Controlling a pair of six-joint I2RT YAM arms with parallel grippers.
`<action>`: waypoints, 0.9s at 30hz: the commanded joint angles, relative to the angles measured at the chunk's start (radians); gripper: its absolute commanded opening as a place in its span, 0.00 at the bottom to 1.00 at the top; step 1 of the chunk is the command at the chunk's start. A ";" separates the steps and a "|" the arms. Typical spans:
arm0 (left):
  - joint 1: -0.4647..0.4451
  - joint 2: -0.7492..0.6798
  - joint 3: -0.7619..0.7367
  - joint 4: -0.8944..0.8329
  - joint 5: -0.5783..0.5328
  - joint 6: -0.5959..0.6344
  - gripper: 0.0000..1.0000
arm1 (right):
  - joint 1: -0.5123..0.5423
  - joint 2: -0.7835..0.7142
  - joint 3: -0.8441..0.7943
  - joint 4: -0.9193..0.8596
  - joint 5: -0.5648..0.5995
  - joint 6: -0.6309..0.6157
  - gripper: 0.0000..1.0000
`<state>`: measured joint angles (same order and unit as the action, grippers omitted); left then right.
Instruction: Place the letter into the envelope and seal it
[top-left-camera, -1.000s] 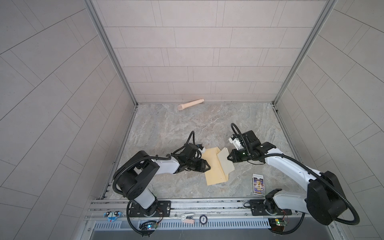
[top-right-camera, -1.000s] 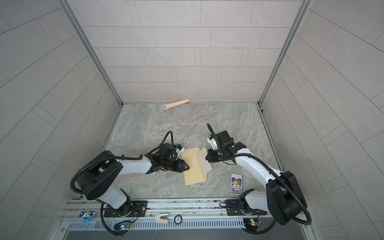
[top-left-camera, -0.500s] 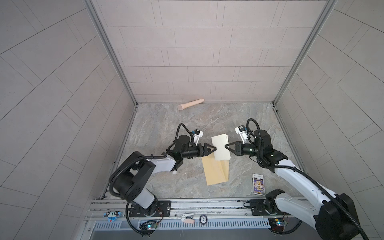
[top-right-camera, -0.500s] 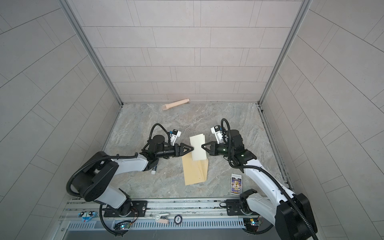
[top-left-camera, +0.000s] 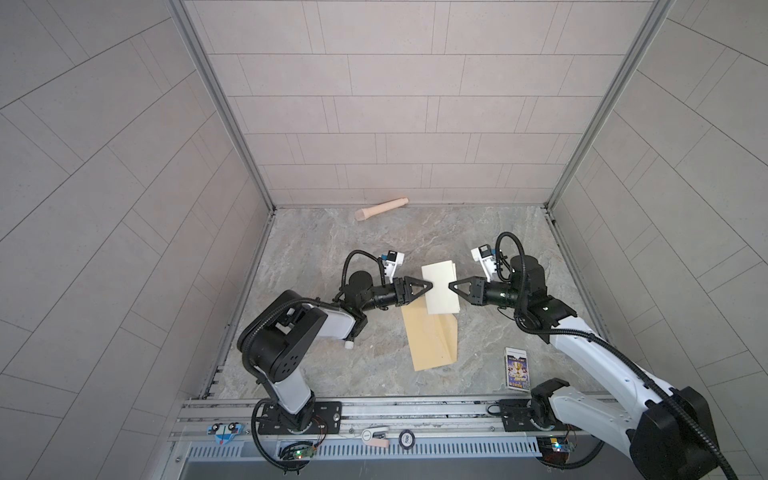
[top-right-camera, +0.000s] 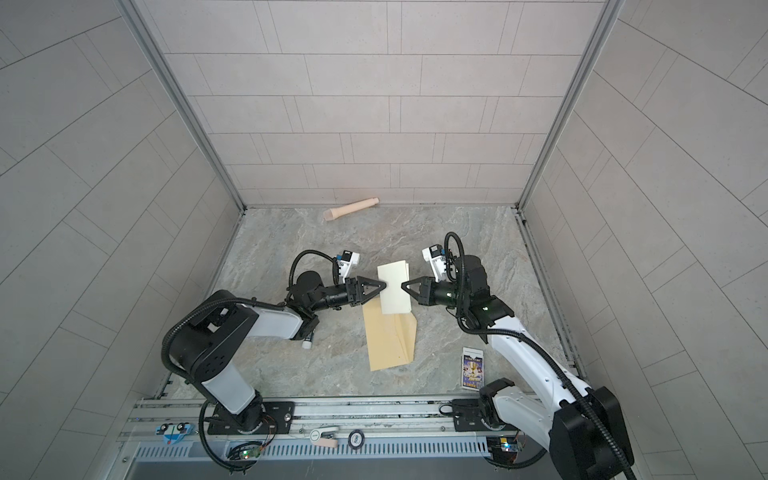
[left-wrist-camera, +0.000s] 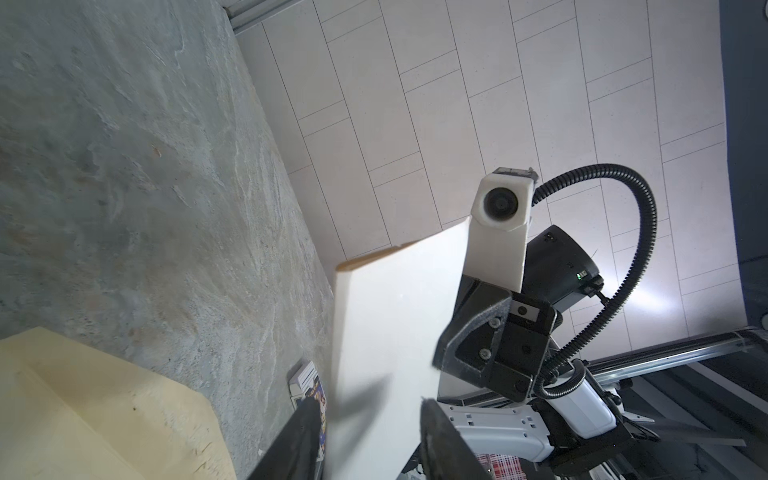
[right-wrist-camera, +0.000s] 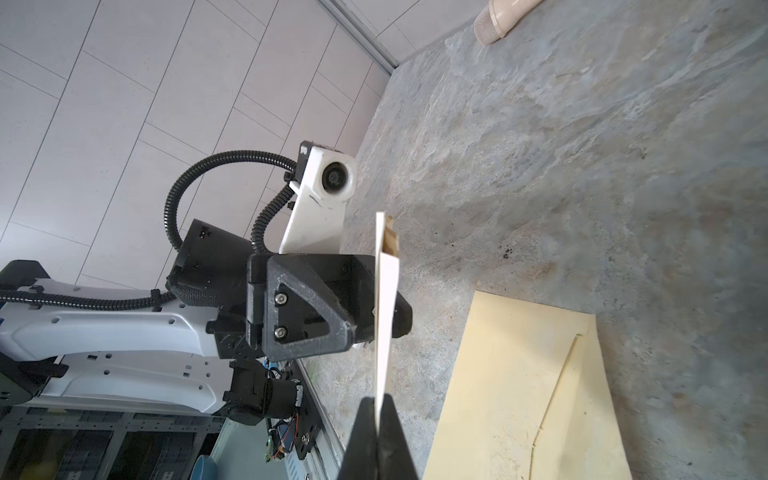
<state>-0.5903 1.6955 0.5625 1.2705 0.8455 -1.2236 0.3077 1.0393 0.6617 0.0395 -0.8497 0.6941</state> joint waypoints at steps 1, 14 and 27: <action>-0.001 -0.020 0.016 0.059 0.034 -0.025 0.36 | -0.009 -0.007 0.035 -0.029 0.001 -0.012 0.00; -0.004 -0.061 0.020 0.057 0.043 -0.051 0.04 | 0.081 -0.074 -0.172 0.293 0.096 0.300 0.65; -0.019 -0.055 0.011 0.059 0.024 -0.050 0.04 | 0.118 0.034 -0.170 0.469 0.081 0.344 0.31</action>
<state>-0.6029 1.6585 0.5667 1.2858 0.8639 -1.2587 0.4229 1.0534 0.4690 0.4294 -0.7658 1.0115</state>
